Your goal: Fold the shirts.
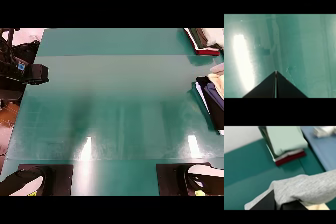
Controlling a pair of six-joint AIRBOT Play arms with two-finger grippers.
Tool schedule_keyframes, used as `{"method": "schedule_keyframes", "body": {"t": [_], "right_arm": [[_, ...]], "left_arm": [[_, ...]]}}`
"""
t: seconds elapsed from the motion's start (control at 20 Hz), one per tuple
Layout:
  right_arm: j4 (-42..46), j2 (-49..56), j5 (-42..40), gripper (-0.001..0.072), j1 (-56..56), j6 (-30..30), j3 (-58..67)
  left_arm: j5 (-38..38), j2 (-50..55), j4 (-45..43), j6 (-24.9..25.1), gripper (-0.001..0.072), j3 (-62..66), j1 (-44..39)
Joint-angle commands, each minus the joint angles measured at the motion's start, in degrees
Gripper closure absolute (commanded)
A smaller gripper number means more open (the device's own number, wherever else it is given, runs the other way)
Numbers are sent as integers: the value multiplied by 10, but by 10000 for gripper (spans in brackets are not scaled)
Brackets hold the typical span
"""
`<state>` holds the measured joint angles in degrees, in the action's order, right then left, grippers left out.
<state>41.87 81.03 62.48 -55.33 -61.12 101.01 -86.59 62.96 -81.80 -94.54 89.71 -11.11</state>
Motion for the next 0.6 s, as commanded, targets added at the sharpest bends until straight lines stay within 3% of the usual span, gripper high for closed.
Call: {"method": "schedule_keyframes", "body": {"t": [0.0, 0.25, 0.4, 0.45, 0.5, 0.55], "right_arm": [[120, -42, 34, 696, -32, -80, -78], [266, -83, 68, 694, -67, -192, -181], [288, -99, 73, 689, -95, -211, -223], [288, -105, 75, 583, -106, -211, -235], [288, -107, 77, 365, -116, -211, -243], [287, -107, 87, 229, -127, -215, -246]], "left_arm": [[0, 0, 0, 5, 684, 0, 0], [0, 0, 0, 5, 684, 0, 0], [0, 0, 0, 5, 684, 0, 0], [0, 0, 0, 5, 684, 0, 0], [0, 0, 0, 5, 684, 0, 0], [0, 0, 0, 5, 684, 0, 0]]}}
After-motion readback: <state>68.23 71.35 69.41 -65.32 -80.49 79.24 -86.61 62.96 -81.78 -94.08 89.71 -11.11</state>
